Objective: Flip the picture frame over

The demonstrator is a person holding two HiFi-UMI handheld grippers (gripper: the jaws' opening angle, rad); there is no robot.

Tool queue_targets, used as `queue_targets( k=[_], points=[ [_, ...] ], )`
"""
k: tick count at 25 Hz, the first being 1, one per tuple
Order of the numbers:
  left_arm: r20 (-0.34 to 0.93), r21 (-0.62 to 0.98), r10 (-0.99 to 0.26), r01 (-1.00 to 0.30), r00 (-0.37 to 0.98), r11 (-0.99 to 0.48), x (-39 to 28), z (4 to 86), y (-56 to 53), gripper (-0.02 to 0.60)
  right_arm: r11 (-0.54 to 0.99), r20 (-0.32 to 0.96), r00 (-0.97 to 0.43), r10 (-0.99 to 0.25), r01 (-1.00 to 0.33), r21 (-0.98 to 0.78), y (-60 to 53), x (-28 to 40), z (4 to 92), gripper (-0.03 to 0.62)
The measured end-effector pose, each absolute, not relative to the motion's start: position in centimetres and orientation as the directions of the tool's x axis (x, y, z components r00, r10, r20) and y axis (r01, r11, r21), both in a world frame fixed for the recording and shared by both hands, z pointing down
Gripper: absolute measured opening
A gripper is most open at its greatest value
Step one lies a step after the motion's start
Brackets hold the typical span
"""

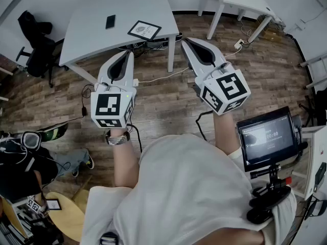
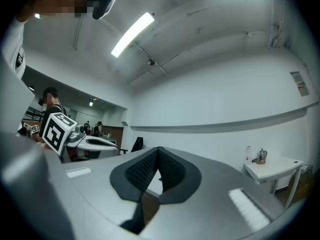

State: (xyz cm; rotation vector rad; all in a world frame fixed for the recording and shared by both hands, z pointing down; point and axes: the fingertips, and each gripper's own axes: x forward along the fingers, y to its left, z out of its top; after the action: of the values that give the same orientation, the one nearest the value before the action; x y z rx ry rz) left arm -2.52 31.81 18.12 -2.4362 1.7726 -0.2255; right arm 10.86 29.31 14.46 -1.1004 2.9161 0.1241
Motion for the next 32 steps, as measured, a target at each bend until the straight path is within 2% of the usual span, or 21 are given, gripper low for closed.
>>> queue_targets(
  k=[17, 32],
  points=[
    [0.08, -0.154, -0.939, -0.927, 0.335, -0.343, -5.8, 20.3, 31.8, 0.006, 0.688, -0.039, -0.688, -0.725, -0.726, 0.026, 29.2, 9.7, 15.9, 0.002],
    [0.107, -0.173, -0.932, -0.917, 0.346, -0.36, -6.3, 21.6, 27.2, 0.006, 0.689, -0.023, -0.689, -0.724, -0.724, 0.013, 25.0, 9.0, 17.1, 0.002]
  ],
)
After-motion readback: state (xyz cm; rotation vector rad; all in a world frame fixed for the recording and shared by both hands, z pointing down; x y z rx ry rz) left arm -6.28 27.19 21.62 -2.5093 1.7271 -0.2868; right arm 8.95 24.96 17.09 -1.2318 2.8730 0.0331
